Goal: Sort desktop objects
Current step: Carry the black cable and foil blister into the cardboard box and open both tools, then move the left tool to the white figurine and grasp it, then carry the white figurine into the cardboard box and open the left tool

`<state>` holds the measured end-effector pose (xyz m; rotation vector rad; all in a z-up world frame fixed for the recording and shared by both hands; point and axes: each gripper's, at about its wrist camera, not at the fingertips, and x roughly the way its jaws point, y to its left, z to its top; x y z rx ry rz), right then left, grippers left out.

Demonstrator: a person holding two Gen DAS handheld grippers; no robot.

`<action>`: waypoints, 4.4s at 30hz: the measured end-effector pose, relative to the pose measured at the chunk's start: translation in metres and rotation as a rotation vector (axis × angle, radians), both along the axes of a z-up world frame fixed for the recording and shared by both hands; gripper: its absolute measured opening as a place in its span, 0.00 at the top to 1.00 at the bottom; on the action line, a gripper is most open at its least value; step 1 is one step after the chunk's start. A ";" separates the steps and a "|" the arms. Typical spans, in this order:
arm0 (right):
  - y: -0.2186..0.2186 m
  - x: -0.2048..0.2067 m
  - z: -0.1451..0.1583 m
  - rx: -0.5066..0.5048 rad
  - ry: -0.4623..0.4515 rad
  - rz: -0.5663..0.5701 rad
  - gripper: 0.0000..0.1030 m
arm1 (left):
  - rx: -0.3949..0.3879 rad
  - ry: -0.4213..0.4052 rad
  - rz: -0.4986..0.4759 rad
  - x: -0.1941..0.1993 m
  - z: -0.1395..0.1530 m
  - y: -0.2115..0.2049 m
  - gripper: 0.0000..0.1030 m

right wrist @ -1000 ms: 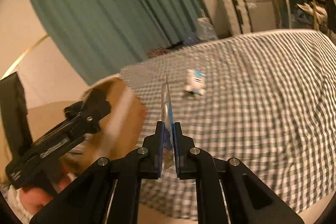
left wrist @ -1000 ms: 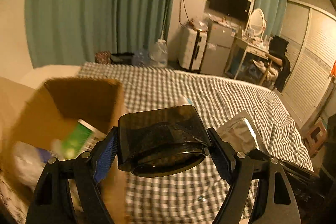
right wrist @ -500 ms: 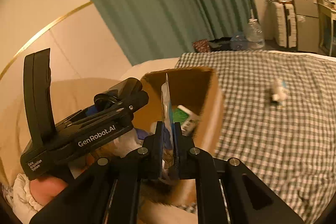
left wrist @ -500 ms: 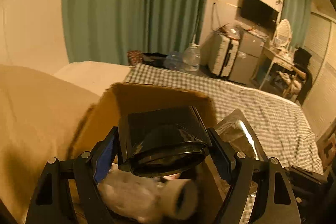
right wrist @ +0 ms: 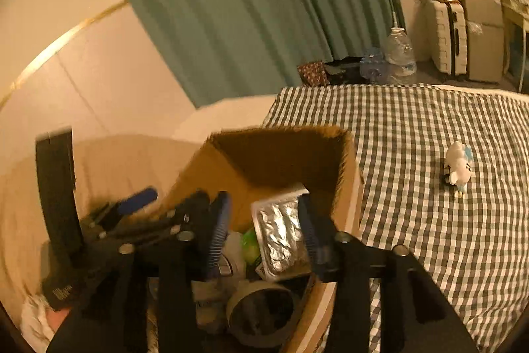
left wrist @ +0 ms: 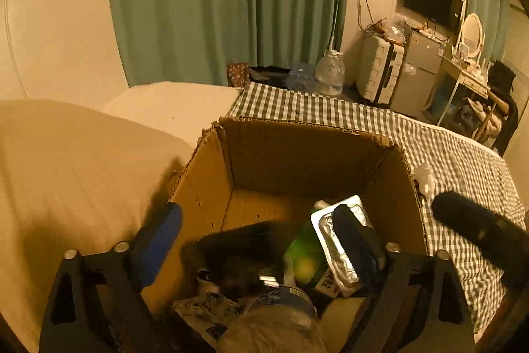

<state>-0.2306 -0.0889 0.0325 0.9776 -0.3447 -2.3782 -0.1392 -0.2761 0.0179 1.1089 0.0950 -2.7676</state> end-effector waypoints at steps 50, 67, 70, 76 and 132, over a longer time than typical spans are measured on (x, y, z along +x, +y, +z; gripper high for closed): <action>0.292 -0.027 -0.120 0.206 -0.021 -0.611 0.18 | 0.086 -0.016 -0.272 -0.170 -0.127 0.289 0.07; 0.242 -0.052 -0.120 0.169 -0.016 -0.405 0.18 | 0.021 0.025 -0.180 -0.135 -0.125 0.228 0.58; 0.204 -0.068 -0.117 0.210 0.022 -0.300 0.18 | 0.037 -0.016 -0.163 -0.130 -0.140 0.215 0.58; 0.161 -0.113 -0.139 0.249 -0.008 -0.191 0.19 | 0.120 -0.034 -0.101 -0.132 -0.158 0.195 0.58; -0.008 0.090 -0.003 0.167 -0.023 0.005 0.29 | 0.096 0.136 -0.104 0.023 -0.002 0.004 0.03</action>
